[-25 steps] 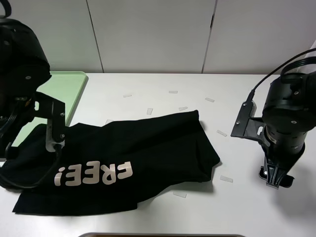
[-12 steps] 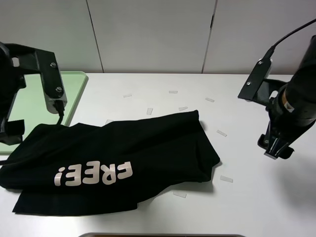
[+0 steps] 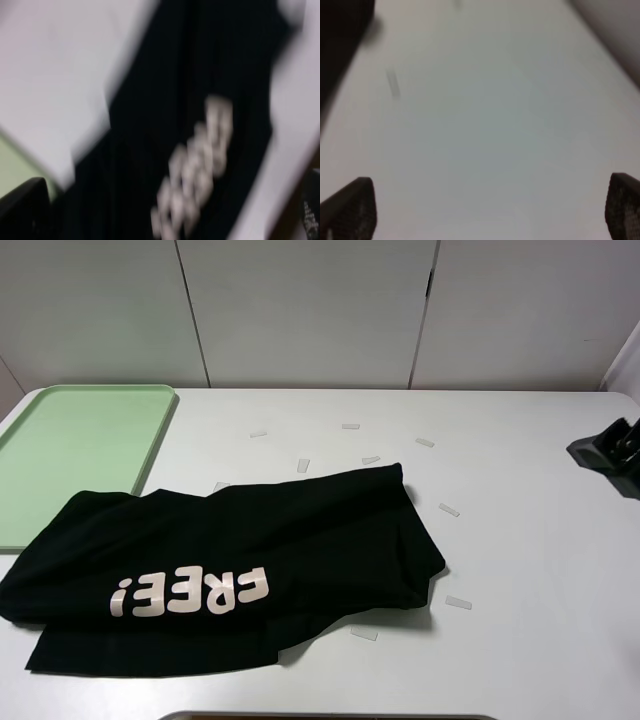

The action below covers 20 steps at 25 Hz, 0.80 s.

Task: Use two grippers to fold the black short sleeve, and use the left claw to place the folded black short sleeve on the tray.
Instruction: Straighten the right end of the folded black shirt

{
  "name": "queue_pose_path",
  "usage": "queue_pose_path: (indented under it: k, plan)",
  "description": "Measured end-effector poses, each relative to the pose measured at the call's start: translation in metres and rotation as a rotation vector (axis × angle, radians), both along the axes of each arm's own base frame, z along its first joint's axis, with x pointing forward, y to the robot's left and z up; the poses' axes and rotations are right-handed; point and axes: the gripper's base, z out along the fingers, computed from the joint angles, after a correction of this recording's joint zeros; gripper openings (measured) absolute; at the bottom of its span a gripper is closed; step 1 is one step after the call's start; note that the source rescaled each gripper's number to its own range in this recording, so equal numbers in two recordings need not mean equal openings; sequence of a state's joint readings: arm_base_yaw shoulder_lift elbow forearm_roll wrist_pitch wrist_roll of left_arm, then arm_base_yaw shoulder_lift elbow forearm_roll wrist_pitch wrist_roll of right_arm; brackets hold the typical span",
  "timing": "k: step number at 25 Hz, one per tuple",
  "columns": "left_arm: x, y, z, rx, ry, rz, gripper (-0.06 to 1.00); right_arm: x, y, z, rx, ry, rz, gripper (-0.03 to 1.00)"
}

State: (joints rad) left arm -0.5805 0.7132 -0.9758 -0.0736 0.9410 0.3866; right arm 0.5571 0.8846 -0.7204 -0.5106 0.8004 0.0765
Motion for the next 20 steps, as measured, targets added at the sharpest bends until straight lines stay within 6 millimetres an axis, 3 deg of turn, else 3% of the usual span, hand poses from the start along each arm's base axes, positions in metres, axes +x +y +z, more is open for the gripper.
queue_pose_path:
  k: [1,3,6,13,20]
  plan:
    - [-0.019,0.010,0.012,-0.118,-0.119,0.001,1.00,-0.005,-0.001,0.005,0.039,-0.025,0.005,0.99]
    - [-0.037,0.022,0.013,-0.182,-0.195,0.002,1.00,-0.012,-0.002,0.012,0.114,-0.057,0.014,0.99]
    - [-0.051,0.031,0.008,-0.212,-0.239,0.003,1.00,-0.018,-0.002,0.015,0.172,-0.067,0.018,0.99]
    - [-0.089,0.056,-0.034,-0.345,-0.303,0.045,1.00,-0.024,0.005,0.014,0.313,0.001,0.011,0.99]
    - [-0.108,0.069,-0.061,-0.404,-0.295,0.074,1.00,-0.025,0.007,0.013,0.354,0.026,0.008,0.99]
